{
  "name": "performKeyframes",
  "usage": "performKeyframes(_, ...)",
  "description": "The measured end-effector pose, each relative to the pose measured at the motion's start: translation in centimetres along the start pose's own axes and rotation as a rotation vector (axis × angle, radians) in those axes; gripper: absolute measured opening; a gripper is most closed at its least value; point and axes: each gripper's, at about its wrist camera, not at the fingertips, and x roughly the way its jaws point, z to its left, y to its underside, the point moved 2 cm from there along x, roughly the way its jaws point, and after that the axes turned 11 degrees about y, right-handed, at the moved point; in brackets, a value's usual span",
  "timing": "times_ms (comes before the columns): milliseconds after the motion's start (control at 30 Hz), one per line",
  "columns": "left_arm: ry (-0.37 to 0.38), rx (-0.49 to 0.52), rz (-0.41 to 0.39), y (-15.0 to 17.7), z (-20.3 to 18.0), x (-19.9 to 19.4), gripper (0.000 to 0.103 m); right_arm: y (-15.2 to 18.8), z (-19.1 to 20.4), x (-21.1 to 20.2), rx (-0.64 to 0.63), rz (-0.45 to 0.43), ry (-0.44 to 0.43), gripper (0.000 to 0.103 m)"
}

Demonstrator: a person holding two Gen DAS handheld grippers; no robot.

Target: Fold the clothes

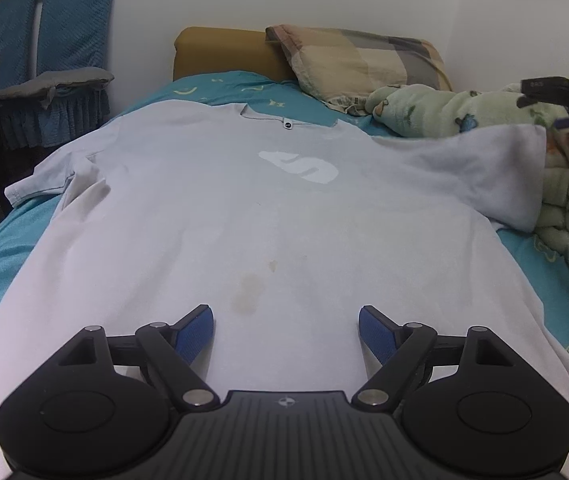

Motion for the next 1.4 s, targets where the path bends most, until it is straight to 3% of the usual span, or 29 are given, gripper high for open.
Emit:
performKeyframes(133,-0.008,0.015,-0.031,-0.6,-0.1,-1.2,0.084,4.1,-1.6,-5.3,0.144,0.085,-0.061,0.084)
performKeyframes(300,-0.01,0.033,-0.073,-1.3,-0.7,-3.5,0.085,9.1,-1.5,-12.5,0.195,0.189,-0.177,0.084)
performKeyframes(467,-0.006,0.029,-0.111,-1.5,-1.5,-6.2,0.089,11.7,-0.8,-18.0,0.232,0.279,-0.317,0.084)
performKeyframes(667,-0.031,0.032,-0.145,-1.6,-2.4,-8.8,0.094,13.2,0.4,-20.2,0.2,0.229,-0.333,0.084)
performKeyframes(800,-0.041,0.024,-0.153,-1.6,-2.4,-9.4,0.102,13.2,0.3,-19.2,0.215,0.225,-0.329,0.084)
performKeyframes(1000,-0.055,0.008,-0.104,-0.9,-2.2,-8.3,0.103,12.1,-1.2,-16.4,0.295,0.216,-0.327,0.084)
performKeyframes(1167,-0.056,0.035,-0.056,-0.4,-2.2,-6.7,0.103,9.3,-3.0,-8.6,0.23,0.198,-0.24,0.084)
performKeyframes(1233,-0.055,0.038,-0.064,-1.0,-1.8,-6.4,0.103,8.2,-3.7,-5.5,0.204,0.191,-0.206,0.077)
performKeyframes(1400,-0.059,0.039,-0.084,-2.2,-0.3,-4.8,0.103,6.2,-4.4,2.5,0.149,0.184,-0.139,0.076)
